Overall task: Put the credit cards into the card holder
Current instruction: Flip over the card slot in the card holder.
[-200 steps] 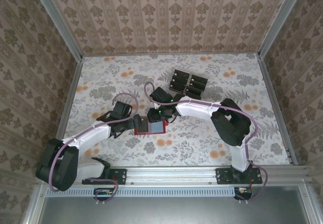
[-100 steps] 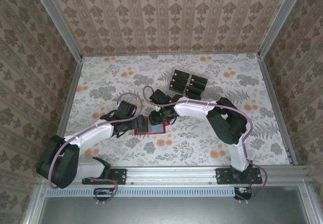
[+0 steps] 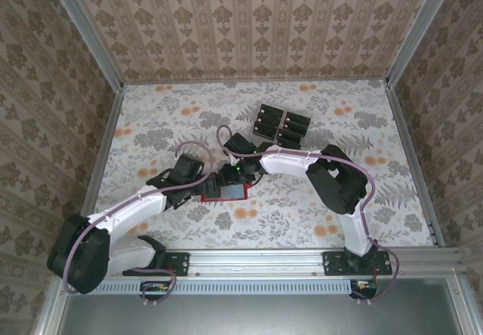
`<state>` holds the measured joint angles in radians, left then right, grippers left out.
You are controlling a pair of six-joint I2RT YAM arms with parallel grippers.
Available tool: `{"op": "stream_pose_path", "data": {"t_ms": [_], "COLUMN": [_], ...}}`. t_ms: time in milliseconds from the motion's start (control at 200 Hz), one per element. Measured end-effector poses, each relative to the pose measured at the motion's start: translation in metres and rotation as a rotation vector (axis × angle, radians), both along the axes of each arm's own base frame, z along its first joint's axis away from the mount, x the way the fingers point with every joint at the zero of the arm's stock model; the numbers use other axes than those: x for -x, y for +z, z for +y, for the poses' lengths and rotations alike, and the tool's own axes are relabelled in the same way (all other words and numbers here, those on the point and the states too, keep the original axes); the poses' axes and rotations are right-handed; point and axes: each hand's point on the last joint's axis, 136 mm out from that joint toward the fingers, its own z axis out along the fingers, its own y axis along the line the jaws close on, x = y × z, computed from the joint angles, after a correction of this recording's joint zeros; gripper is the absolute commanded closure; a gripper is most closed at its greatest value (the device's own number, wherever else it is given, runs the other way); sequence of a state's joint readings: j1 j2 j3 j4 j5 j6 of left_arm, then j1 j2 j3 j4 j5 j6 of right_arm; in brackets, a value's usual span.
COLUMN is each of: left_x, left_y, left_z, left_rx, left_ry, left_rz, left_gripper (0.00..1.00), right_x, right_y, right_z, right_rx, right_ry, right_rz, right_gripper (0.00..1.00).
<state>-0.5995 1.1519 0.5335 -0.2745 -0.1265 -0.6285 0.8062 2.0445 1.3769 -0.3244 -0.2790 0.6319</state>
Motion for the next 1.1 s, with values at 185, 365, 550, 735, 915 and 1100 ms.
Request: {"op": "stream_pose_path", "data": {"t_ms": [185,365,550,735,915,1100], "left_x": [0.010,0.022,0.027,0.026,0.026,0.024], "left_y": [-0.001,-0.006,-0.003,0.000,-0.013,-0.024], "left_z": [-0.003,-0.012,-0.026,-0.040,-0.045,-0.043], "left_rx": [0.022,0.044,0.073,0.097,0.063,0.015], "left_ry": [-0.029,-0.073,-0.110,-0.140,-0.155,-0.133], "left_rz": [-0.029,-0.043,-0.067,-0.094,-0.068,-0.058], "left_gripper": [0.00,0.00,0.00,0.00,0.00,0.00], "right_x": [-0.001,-0.004,-0.005,-0.006,-0.006,-0.006], "right_y": [-0.001,-0.002,-0.001,-0.001,-0.001,0.000], "right_z": [0.002,0.003,0.005,0.005,0.006,0.006], "right_rx": [-0.034,-0.059,-0.084,-0.097,-0.104,-0.109], "right_ry": [-0.053,-0.093,-0.112,-0.123,-0.128,-0.128], "right_rz": [0.031,0.047,0.059,0.064,0.063,0.063], "right_gripper": [0.49,0.48,0.47,0.47,0.47,0.47]}}
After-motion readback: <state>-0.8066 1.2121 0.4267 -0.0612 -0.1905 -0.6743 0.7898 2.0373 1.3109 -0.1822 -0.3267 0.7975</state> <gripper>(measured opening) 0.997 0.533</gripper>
